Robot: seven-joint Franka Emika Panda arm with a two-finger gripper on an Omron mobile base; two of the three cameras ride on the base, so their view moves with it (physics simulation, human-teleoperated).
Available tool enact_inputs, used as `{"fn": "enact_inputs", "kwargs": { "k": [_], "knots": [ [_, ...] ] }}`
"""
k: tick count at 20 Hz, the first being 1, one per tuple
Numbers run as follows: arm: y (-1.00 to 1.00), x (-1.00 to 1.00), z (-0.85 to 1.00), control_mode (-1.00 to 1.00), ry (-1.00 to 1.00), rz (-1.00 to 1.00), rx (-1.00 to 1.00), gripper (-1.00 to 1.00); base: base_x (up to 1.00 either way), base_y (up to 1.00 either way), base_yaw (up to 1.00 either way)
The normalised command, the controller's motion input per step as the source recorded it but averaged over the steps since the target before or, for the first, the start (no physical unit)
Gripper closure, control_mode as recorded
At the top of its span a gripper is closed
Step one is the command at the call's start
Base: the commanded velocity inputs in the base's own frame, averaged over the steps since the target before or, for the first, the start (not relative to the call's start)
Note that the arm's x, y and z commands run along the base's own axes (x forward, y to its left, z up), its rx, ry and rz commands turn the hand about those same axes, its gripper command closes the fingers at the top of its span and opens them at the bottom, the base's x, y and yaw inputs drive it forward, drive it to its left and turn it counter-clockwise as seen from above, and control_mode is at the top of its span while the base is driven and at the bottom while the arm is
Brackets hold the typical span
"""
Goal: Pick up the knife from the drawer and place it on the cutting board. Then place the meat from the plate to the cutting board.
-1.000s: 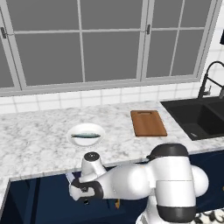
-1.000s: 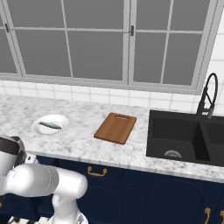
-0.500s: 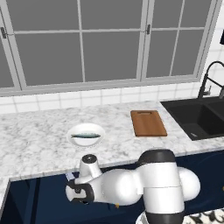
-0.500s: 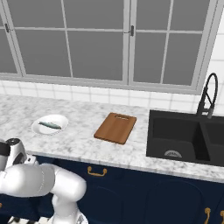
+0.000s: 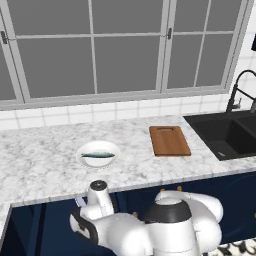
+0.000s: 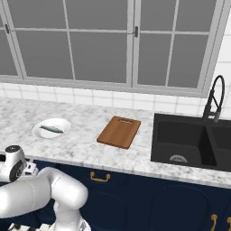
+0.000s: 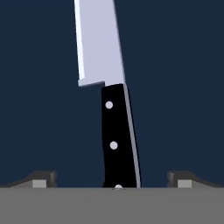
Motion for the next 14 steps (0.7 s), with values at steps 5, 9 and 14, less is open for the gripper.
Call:
{"fn": "enact_inputs", "kwargs": {
  "k": [5,9,14],
  "knots": [
    [0.00,0.00,-0.26,-1.00,0.00,0.03,0.00,-1.00,0.00,0.00,0.00],
    [0.00,0.00,-0.24,-1.00,0.00,0.04,0.00,-1.00,0.00,0.00,0.00],
    [0.42,0.00,-0.45,-1.00,0.00,0.04,0.00,1.00,0.00,0.00,0.00]
  ]
}}
